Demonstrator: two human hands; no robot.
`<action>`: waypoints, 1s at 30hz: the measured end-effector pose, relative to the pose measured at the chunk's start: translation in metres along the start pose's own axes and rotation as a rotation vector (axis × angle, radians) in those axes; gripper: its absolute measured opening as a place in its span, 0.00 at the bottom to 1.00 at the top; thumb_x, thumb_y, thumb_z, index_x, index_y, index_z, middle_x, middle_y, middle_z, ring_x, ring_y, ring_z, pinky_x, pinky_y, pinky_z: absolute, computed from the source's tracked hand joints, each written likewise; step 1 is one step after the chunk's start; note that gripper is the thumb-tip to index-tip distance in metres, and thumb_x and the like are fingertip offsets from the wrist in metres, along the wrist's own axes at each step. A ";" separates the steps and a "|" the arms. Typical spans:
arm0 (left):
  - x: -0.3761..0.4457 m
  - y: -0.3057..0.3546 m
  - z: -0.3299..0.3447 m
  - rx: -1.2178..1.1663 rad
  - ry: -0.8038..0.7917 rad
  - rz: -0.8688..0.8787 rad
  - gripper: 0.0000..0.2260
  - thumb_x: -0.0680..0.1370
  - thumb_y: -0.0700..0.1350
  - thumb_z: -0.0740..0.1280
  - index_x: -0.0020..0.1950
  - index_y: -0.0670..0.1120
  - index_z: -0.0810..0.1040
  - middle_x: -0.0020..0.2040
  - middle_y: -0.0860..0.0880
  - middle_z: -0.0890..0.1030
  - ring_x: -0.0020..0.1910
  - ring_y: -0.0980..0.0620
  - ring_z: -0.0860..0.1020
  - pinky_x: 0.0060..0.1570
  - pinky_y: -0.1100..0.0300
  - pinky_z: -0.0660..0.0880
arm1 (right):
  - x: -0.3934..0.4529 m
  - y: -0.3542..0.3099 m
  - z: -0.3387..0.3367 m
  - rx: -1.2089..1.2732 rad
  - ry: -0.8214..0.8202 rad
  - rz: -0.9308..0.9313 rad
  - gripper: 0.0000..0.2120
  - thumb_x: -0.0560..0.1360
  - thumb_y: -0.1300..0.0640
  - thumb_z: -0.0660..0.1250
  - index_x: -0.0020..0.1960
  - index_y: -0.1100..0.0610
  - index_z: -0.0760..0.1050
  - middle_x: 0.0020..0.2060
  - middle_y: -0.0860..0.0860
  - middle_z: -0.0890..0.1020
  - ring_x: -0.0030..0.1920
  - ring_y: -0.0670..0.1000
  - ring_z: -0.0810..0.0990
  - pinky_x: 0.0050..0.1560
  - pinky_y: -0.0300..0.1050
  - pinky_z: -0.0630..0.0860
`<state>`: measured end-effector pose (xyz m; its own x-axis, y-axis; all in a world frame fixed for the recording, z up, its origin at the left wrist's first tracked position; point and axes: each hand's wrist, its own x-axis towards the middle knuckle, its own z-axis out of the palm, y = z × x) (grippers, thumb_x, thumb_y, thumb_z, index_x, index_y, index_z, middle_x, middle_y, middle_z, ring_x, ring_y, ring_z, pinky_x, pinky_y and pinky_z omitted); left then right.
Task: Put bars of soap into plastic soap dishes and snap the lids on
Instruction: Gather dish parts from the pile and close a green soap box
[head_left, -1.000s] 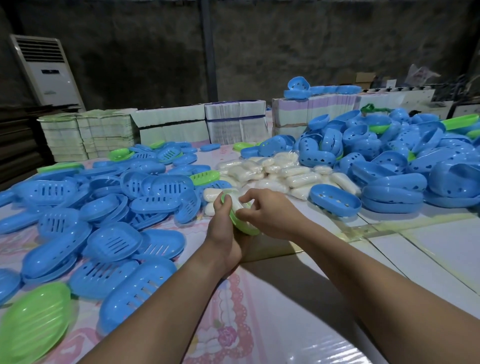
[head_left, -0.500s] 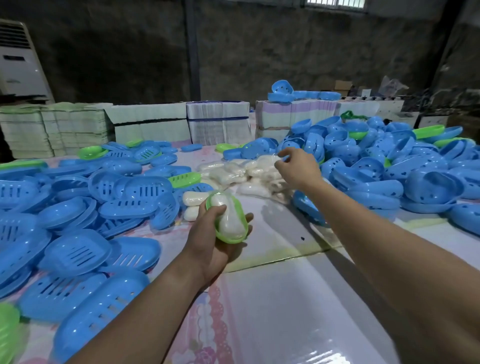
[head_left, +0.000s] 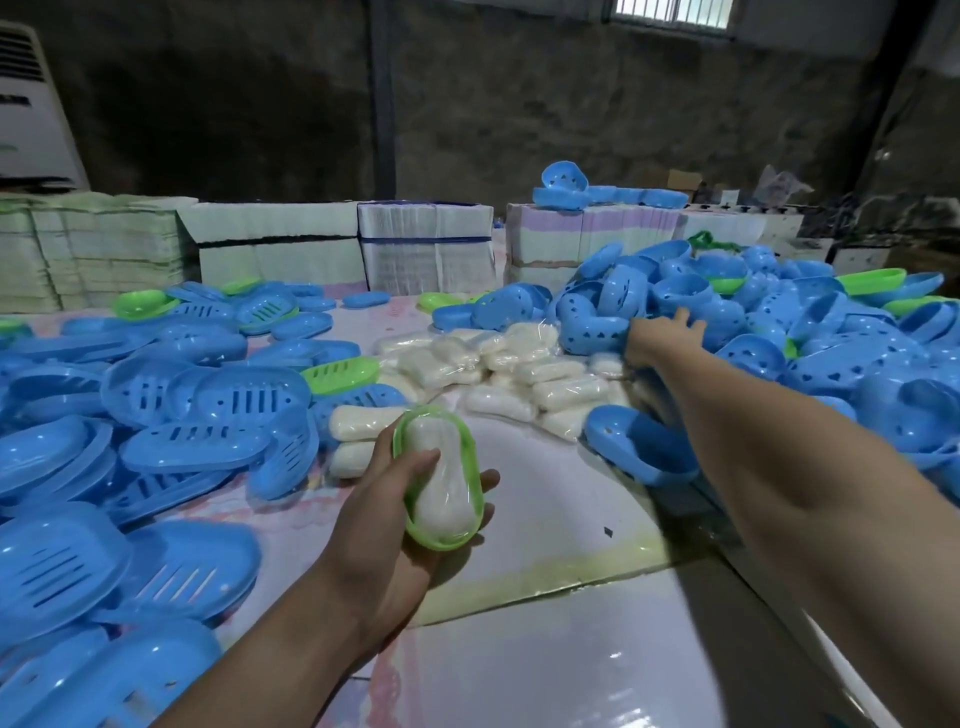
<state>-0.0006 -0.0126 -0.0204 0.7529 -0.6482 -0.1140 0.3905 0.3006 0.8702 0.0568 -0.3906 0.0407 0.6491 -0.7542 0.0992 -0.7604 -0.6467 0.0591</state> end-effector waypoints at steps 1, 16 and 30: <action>0.001 0.000 0.000 -0.004 0.003 -0.001 0.15 0.82 0.47 0.57 0.61 0.64 0.77 0.54 0.40 0.86 0.43 0.42 0.85 0.50 0.51 0.76 | 0.005 0.001 0.003 0.028 0.017 -0.008 0.17 0.71 0.57 0.64 0.60 0.53 0.70 0.63 0.57 0.73 0.68 0.63 0.61 0.67 0.64 0.57; -0.001 0.003 0.002 -0.045 0.032 -0.020 0.15 0.81 0.47 0.60 0.64 0.61 0.77 0.54 0.38 0.86 0.43 0.42 0.85 0.48 0.52 0.78 | 0.035 0.000 -0.005 0.237 -0.059 0.017 0.29 0.71 0.56 0.61 0.71 0.47 0.59 0.59 0.57 0.73 0.65 0.63 0.70 0.69 0.71 0.55; -0.003 0.004 0.007 -0.112 0.053 -0.017 0.15 0.81 0.44 0.60 0.63 0.59 0.79 0.55 0.38 0.85 0.45 0.41 0.86 0.41 0.53 0.80 | 0.063 -0.026 -0.015 0.229 0.381 -0.180 0.27 0.74 0.50 0.65 0.72 0.50 0.65 0.73 0.57 0.63 0.72 0.64 0.58 0.68 0.65 0.60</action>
<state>-0.0049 -0.0146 -0.0131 0.7716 -0.6167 -0.1561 0.4580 0.3683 0.8091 0.1173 -0.4192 0.0601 0.6843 -0.5598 0.4673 -0.5848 -0.8041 -0.1068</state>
